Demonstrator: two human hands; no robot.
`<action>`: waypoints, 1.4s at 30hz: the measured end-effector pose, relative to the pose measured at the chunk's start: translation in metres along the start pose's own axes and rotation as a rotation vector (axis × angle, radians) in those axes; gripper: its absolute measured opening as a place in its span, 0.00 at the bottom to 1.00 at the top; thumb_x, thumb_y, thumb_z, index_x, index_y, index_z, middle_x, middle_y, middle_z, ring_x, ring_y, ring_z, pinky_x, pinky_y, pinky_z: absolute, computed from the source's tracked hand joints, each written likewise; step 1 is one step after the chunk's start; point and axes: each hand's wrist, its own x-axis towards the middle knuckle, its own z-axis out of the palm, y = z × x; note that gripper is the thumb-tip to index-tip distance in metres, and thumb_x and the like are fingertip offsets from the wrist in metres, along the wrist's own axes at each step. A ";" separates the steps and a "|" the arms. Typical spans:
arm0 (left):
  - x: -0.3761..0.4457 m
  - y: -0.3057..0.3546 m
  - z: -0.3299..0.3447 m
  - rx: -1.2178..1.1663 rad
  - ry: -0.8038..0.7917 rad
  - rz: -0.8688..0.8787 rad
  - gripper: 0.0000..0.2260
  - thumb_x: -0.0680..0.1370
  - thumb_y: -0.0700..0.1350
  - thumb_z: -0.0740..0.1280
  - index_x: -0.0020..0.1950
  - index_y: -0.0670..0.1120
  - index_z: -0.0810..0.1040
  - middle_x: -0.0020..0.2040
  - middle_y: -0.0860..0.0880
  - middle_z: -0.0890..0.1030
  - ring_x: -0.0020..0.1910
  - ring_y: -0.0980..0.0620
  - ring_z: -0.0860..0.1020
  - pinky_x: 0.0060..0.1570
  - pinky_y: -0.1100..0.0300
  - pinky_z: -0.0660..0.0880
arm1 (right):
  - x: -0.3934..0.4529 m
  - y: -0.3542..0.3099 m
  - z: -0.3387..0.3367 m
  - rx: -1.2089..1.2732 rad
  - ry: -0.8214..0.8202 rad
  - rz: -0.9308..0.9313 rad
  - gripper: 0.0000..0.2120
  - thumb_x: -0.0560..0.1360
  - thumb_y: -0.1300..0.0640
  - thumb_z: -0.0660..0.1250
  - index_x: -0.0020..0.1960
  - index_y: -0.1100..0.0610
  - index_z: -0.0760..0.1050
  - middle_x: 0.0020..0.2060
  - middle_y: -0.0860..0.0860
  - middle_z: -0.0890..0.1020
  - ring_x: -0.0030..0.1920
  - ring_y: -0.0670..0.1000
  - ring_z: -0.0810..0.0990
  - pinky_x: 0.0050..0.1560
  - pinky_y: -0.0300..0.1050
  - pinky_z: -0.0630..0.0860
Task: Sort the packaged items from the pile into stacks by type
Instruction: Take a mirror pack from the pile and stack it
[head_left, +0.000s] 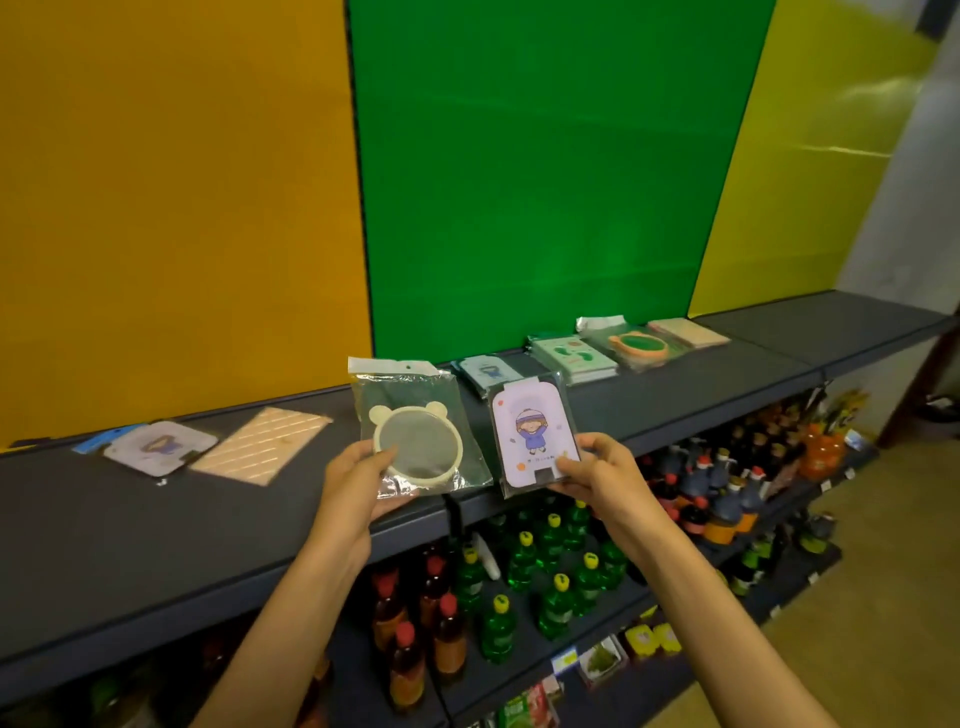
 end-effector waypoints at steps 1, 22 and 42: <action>-0.005 -0.004 0.015 -0.004 0.017 0.003 0.03 0.80 0.39 0.66 0.50 0.44 0.79 0.50 0.43 0.79 0.52 0.48 0.78 0.40 0.53 0.81 | -0.001 -0.001 -0.016 -0.004 0.003 0.009 0.07 0.78 0.68 0.64 0.55 0.62 0.72 0.49 0.57 0.86 0.48 0.56 0.86 0.32 0.34 0.77; 0.061 -0.012 0.100 -0.079 0.370 0.124 0.05 0.77 0.36 0.65 0.50 0.42 0.80 0.44 0.42 0.81 0.39 0.47 0.81 0.39 0.53 0.78 | 0.178 0.002 -0.046 0.101 -0.124 0.070 0.04 0.80 0.68 0.62 0.50 0.61 0.73 0.52 0.58 0.84 0.50 0.51 0.84 0.42 0.38 0.82; 0.150 0.016 0.094 -0.008 0.433 0.219 0.08 0.77 0.37 0.64 0.53 0.39 0.81 0.44 0.42 0.84 0.41 0.47 0.81 0.45 0.52 0.77 | 0.299 0.011 0.027 -0.955 -0.150 -0.510 0.10 0.77 0.52 0.63 0.53 0.58 0.72 0.44 0.54 0.79 0.48 0.56 0.75 0.40 0.47 0.68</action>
